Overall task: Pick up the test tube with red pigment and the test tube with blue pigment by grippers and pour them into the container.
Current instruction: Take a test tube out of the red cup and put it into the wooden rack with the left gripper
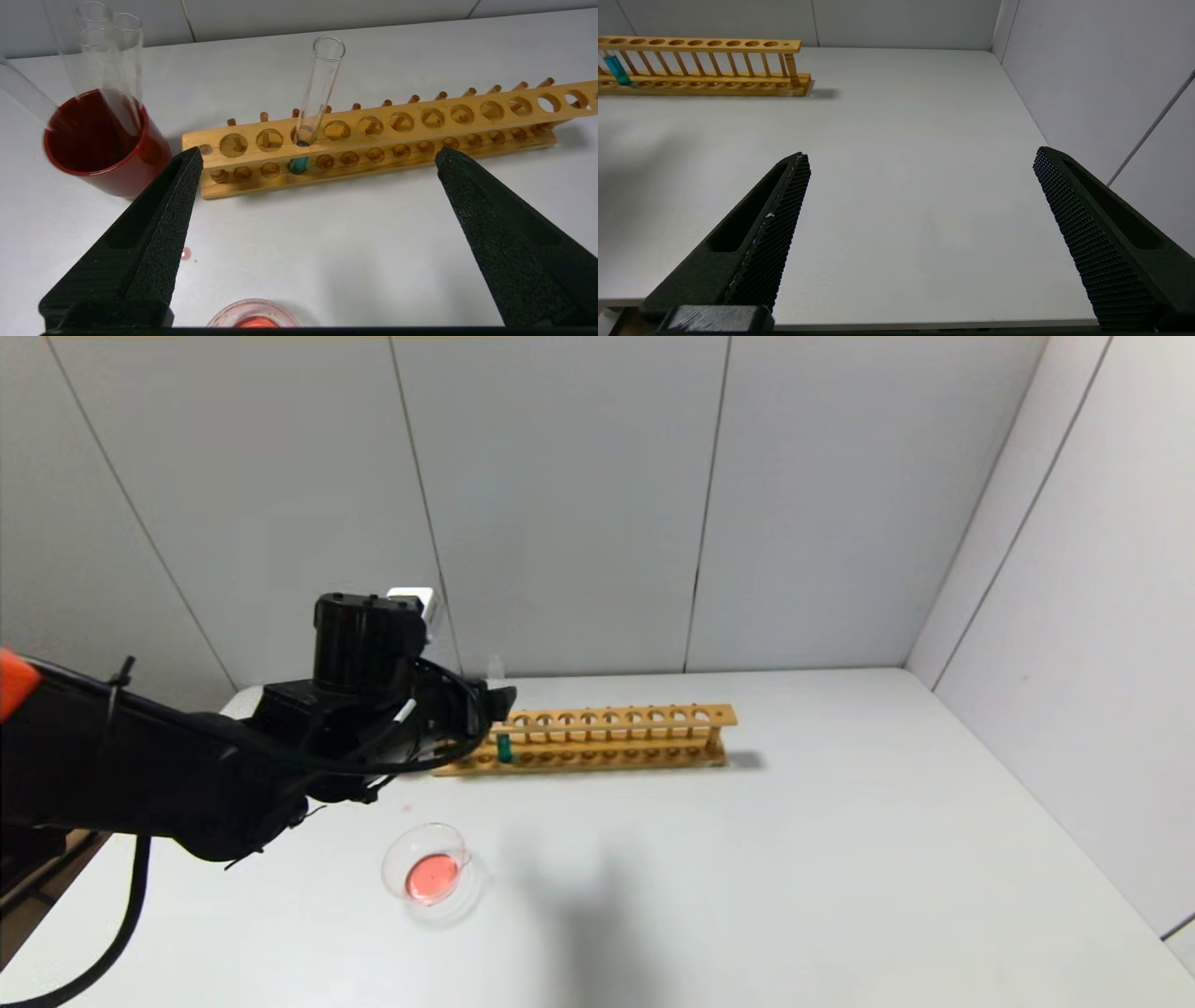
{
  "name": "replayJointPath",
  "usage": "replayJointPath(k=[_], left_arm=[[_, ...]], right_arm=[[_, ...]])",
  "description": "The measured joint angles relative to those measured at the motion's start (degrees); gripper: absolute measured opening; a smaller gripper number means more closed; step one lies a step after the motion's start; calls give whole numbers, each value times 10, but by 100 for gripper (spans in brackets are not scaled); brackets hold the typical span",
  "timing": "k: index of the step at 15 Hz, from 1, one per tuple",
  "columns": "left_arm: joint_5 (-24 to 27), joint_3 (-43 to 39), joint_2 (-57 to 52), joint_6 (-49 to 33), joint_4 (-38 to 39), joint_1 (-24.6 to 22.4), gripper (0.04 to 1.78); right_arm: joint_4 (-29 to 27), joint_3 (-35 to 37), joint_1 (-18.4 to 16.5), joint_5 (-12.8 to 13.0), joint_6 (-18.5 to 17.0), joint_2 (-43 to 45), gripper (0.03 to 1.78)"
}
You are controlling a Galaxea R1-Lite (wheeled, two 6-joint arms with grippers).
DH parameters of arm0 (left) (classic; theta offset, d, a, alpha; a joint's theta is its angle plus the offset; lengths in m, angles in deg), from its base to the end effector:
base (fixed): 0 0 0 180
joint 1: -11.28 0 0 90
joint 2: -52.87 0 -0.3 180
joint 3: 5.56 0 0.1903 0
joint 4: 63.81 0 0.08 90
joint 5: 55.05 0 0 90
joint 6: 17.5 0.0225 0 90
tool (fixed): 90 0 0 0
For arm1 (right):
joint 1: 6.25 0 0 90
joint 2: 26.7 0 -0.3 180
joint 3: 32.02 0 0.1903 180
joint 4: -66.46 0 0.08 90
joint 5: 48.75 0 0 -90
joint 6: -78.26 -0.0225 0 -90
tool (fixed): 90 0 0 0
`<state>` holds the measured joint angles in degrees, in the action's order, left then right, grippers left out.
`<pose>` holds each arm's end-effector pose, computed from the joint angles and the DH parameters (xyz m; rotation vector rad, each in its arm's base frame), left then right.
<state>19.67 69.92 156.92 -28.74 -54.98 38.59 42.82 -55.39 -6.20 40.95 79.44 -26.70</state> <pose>0.3010 -0.1487 0.1657 -0.0684 0.3402 -0.1753 -0.0228 0.0001 0.0750 -0.0206 0.0046 0.0062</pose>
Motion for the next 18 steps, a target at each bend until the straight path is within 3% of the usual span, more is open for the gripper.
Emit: replayJointPath(k=[4,16,18], left_arm=[[-30,54,74,4,14,-4,175],[-31,172,203,14,13,-23,174],[-28,185,213,15,13,-27,166]], right_arm=[[0,0,0,0,0,0,175],[0,0,0,0,0,0,175],[0,0,0,0,0,0,175]])
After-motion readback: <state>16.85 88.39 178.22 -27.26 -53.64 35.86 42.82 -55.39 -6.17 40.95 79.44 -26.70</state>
